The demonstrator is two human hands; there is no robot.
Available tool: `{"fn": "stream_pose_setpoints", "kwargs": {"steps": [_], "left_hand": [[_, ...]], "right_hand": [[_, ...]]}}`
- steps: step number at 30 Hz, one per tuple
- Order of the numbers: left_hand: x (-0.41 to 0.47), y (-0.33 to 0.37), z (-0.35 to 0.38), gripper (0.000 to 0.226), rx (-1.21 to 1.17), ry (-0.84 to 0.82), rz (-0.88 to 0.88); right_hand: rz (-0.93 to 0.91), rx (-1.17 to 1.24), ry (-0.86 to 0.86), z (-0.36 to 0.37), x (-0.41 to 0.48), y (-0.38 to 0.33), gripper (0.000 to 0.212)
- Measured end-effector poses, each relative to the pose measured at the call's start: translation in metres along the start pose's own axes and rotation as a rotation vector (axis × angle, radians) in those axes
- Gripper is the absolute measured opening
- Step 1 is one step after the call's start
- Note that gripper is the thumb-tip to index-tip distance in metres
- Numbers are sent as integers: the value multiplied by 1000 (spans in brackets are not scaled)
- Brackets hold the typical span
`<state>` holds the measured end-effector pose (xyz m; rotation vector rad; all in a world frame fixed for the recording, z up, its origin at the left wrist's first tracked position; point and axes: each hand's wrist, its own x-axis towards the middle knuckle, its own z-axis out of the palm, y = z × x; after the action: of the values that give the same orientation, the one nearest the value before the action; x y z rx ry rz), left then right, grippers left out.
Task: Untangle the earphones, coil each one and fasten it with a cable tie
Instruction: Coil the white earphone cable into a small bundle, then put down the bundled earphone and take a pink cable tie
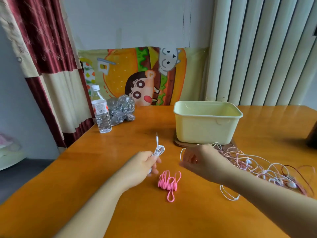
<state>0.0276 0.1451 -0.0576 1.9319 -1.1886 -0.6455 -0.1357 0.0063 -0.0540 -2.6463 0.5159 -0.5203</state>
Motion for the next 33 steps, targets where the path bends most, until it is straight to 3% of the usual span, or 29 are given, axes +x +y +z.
{"fn": "stream_pose_setpoints", "kwargs": {"steps": [4,9,20,24,29,33], "left_hand": [[-18,-16,28,28,-174,44,-58],[-23,-27,54,28,-4,133,44],[-21,-32,69,18,270,170,304],[-20,-30,68,25,344,164,350],[-20,-31,67,24,237,143,305],[-18,-25,63,26,74,216,199]], "right_hand": [[174,96,-253,38,-18,5,17],[284,141,-175,61,-14,2,31],[210,171,-195,56,-15,3,16],[175,172,-234,51,-15,3,10],[201,179,-187,43,-17,13,17],[344,534,-9,28,-23,22,15]]}}
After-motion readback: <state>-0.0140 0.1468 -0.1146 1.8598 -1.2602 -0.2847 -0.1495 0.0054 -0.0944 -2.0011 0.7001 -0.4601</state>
